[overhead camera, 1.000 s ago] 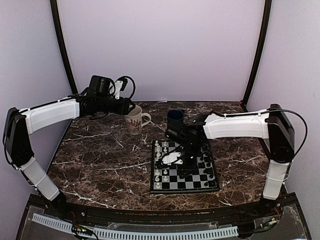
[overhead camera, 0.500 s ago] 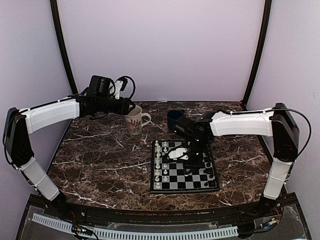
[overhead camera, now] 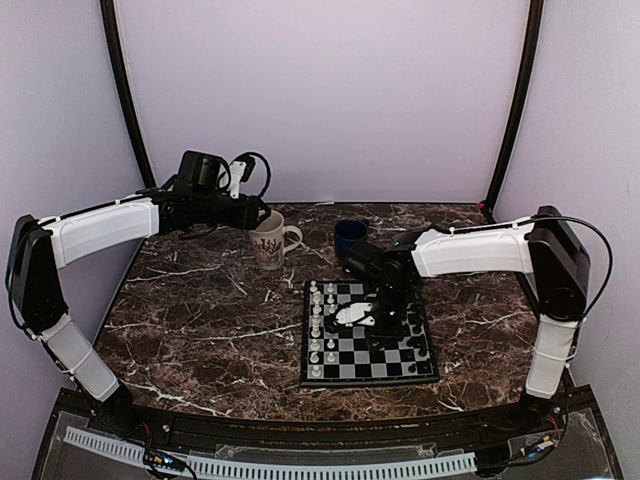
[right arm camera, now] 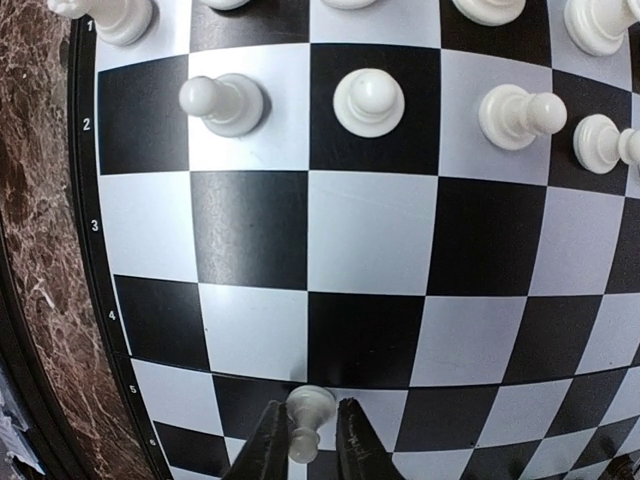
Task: Set up the chess pieces on the board
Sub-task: Place the pawn at h2.
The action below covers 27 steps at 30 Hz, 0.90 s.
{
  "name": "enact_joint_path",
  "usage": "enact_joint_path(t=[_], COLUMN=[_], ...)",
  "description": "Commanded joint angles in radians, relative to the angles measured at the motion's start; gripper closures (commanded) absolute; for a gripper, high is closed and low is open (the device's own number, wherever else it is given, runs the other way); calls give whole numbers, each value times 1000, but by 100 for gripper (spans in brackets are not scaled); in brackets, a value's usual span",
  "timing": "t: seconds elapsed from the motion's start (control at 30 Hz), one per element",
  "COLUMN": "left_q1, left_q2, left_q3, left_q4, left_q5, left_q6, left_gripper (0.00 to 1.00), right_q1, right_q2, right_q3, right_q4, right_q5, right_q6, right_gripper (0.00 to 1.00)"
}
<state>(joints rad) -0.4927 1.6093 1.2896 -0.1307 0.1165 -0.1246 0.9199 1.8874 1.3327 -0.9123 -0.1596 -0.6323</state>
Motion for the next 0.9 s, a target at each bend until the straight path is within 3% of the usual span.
enact_joint_path(t=[0.0,0.17,0.87], left_q1=[3,4,4], left_q2=[1,3,2], left_q3=[29,31,34], left_q4=[-22,-23,-27], left_q5=[15,17,23], left_q6=[-3,-2,-6], left_gripper=[44,44,44], right_q1=[-4,9,214], right_q2=[15,14,134], right_q3=[-7,28,223], right_q4=[2,-20,-66], right_q5=[-8,-17,-90], right_q6=[-4,0,-5], right_gripper=[86,90,90])
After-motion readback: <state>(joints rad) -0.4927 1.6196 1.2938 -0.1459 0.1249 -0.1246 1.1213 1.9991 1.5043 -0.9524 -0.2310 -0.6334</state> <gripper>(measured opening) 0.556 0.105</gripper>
